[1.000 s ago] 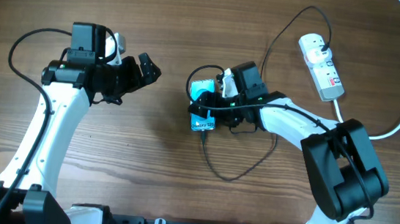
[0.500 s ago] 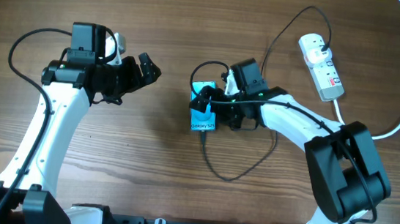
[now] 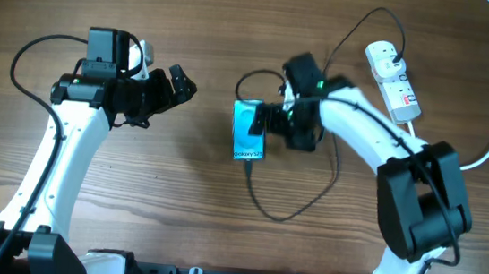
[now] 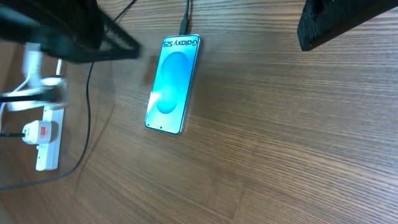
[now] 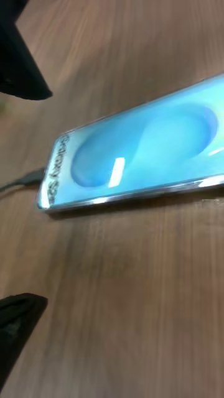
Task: Plug charger to phone and switch on socket
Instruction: 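Move the right gripper to the switch on the white power strip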
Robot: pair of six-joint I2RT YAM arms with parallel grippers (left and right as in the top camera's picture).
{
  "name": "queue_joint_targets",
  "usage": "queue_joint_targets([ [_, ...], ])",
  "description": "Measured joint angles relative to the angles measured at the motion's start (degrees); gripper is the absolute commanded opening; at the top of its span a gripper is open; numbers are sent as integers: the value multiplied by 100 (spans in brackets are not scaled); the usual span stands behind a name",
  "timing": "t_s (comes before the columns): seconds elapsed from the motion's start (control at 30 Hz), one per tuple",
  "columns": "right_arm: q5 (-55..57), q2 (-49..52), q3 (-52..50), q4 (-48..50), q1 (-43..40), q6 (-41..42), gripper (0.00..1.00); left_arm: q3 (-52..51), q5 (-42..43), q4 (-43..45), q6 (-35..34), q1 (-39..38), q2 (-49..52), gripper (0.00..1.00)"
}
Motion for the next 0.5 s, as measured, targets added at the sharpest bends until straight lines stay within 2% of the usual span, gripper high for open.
queue_joint_targets([
  [0.1,415,2,1172,-1038,-203,-522,100,0,-2,-15,0,0,0,100],
  [0.2,990,-2,1832,-1606,-463,-844,100,0,-2,-15,0,0,0,100],
  [0.5,2671,-2,1978,-1600,-1757,-1045,100,0,-2,-15,0,0,0,100],
])
